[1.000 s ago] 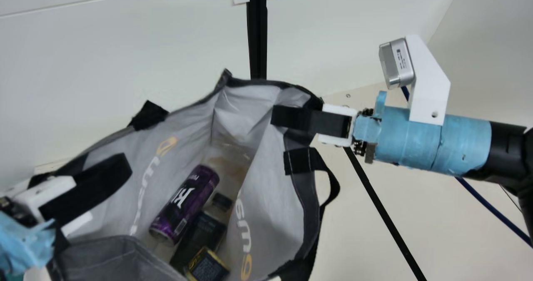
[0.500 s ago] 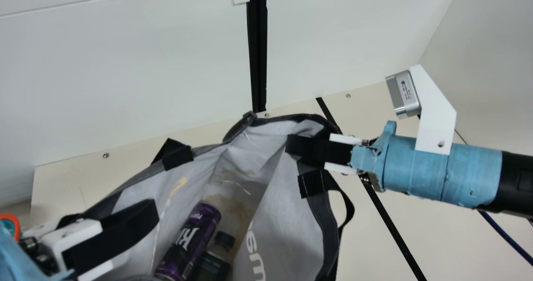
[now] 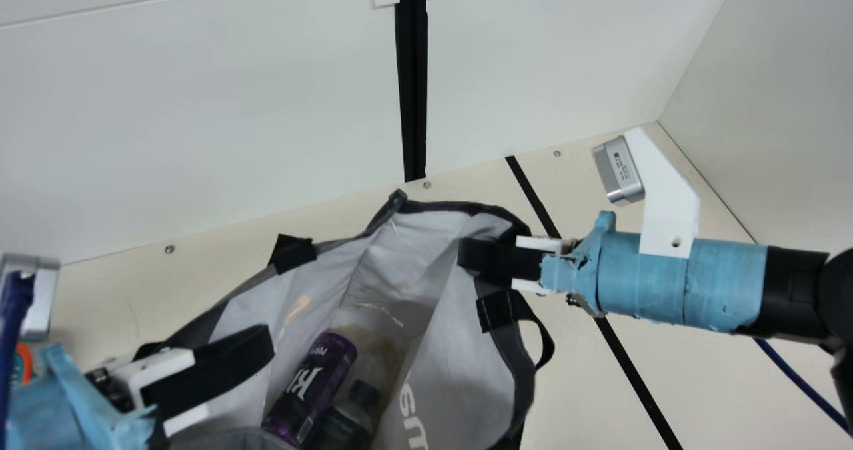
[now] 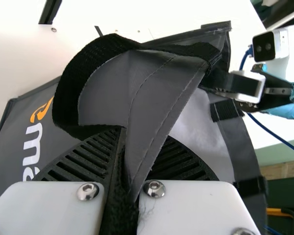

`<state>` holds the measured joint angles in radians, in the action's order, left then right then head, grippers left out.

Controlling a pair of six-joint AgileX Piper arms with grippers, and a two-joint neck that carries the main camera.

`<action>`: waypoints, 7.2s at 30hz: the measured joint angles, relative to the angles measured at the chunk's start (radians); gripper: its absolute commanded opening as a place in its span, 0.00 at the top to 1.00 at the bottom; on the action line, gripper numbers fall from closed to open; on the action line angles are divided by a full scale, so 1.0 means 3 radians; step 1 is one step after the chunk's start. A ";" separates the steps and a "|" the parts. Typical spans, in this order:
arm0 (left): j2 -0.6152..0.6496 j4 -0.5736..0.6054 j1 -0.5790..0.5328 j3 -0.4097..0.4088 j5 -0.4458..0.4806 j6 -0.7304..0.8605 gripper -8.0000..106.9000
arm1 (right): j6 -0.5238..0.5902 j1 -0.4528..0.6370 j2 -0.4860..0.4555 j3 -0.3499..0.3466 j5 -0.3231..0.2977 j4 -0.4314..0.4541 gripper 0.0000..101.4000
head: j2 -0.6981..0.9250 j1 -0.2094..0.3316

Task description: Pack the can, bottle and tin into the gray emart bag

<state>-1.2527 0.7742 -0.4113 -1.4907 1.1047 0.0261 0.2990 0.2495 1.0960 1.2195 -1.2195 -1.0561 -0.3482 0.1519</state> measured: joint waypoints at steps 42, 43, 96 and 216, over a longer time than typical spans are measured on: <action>-0.1082 -0.0312 0.0409 -0.0594 -0.0682 0.1001 0.84 | 0.1638 -0.0355 0.1299 0.0720 0.0246 -0.0121 1.00 | 0.0000 0.0000; -0.1095 -0.0333 0.0397 -0.0602 -0.0687 0.0993 0.84 | 0.1647 -0.0377 0.1309 0.0725 0.0267 -0.0115 1.00 | 0.0000 0.0000; -0.1147 -0.0456 0.0334 -0.0663 -0.0858 0.0973 0.15 | 0.1719 -0.0478 0.1369 0.0773 0.0394 -0.0078 1.00 | 0.0000 0.0000; 0.0372 -0.3277 0.0768 0.0498 -0.0627 -0.0574 0.15 | 0.0579 0.0094 0.1480 0.1924 0.1117 0.1826 1.00 | 0.0000 0.0000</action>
<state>-1.1410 -0.2089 -0.1807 -1.3411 0.9165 -0.1461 0.4727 0.2776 1.5399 1.7967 -0.8845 -0.5083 -0.3482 0.1519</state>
